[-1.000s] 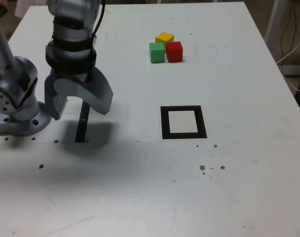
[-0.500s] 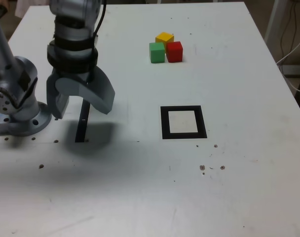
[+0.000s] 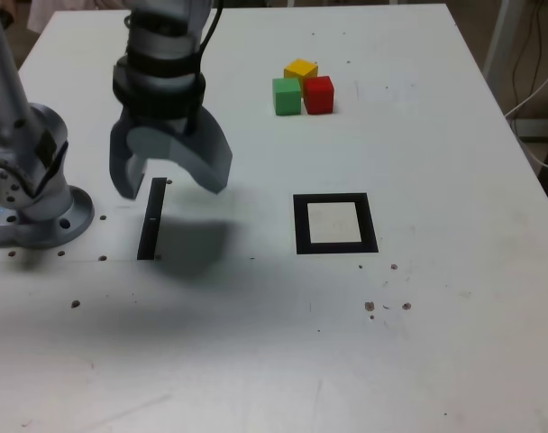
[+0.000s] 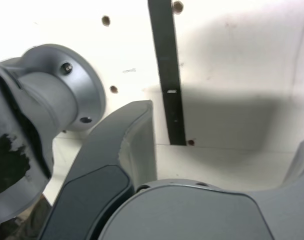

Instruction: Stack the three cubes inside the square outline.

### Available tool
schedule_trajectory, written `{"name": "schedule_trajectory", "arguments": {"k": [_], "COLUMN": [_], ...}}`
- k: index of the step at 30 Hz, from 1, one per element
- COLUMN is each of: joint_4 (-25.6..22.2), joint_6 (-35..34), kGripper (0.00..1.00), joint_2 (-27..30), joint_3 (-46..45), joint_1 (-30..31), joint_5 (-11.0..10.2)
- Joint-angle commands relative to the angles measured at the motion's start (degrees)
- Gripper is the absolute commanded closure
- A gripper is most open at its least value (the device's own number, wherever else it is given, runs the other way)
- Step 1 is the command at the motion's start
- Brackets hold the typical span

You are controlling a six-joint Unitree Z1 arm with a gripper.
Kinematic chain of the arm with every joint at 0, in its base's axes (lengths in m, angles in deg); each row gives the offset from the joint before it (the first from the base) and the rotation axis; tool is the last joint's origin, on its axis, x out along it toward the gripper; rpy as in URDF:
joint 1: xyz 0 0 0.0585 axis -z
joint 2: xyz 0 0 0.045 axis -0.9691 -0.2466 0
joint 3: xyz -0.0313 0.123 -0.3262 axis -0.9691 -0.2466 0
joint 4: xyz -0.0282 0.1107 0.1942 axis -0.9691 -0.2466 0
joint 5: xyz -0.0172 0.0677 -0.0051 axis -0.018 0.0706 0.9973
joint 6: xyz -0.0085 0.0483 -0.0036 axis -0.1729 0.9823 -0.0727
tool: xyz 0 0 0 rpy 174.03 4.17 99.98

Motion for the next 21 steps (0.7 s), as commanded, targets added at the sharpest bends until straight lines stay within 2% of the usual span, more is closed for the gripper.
{"name": "schedule_trajectory", "arguments": {"k": [1,9,21], "joint_4": [-1.1,-5.6,-11.4], "joint_6": [0.8,4.4,8.0], "kGripper": [0.00,0.00,0.00], "joint_2": [-1.1,-5.5,-13.1], "joint_3": [2.2,11.5,26.6], "joint_1": [-0.9,-5.0,-13.5], "joint_5": [-0.4,-3.8,-6.9]}}
